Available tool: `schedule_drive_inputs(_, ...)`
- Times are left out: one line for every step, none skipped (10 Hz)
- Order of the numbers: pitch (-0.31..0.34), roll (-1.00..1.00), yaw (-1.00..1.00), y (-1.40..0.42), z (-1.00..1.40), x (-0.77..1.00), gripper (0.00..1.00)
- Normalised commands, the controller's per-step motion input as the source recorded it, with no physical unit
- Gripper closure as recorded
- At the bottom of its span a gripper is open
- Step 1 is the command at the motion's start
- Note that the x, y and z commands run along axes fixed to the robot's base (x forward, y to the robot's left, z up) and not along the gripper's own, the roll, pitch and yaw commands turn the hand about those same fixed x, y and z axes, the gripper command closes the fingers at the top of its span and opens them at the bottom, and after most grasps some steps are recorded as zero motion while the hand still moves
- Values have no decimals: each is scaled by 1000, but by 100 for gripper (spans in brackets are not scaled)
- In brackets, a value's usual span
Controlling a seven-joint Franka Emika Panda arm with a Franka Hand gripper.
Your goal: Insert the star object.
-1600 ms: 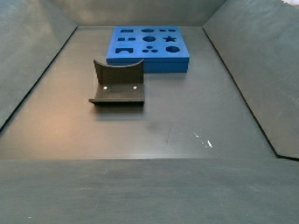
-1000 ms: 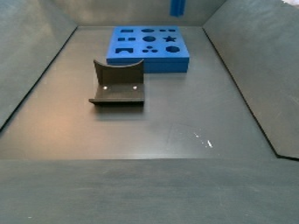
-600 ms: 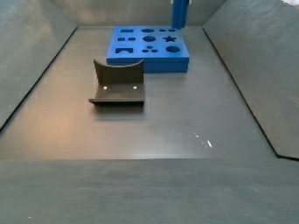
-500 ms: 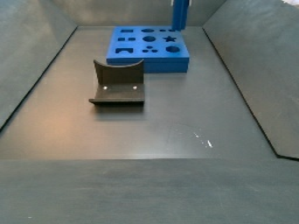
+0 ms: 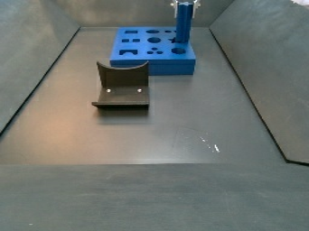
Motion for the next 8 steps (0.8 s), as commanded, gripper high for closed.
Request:
schedule_drive_inputs(-43, 0, 309, 71, -637, 40, 100)
schedule_drive_inputs(-86, 0, 471, 100, -629, 0, 100)
schedule_drive_inputs(-133, 0, 551, 143, -609, 0, 100)
schedule_drive_inputs(-183, 0, 577, 180, -591, -9, 100)
schedule_drive_inputs(-239, 0, 571, 103, -551, -34, 100)
schedule_drive_inputs(-261, 9, 503, 0, -540, 0, 100)
schedule_drive_inputs(-237, 0, 486, 0, -506, 0, 100)
schedule_drive_inputs(-177, 0, 523, -14, -449, 40, 100)
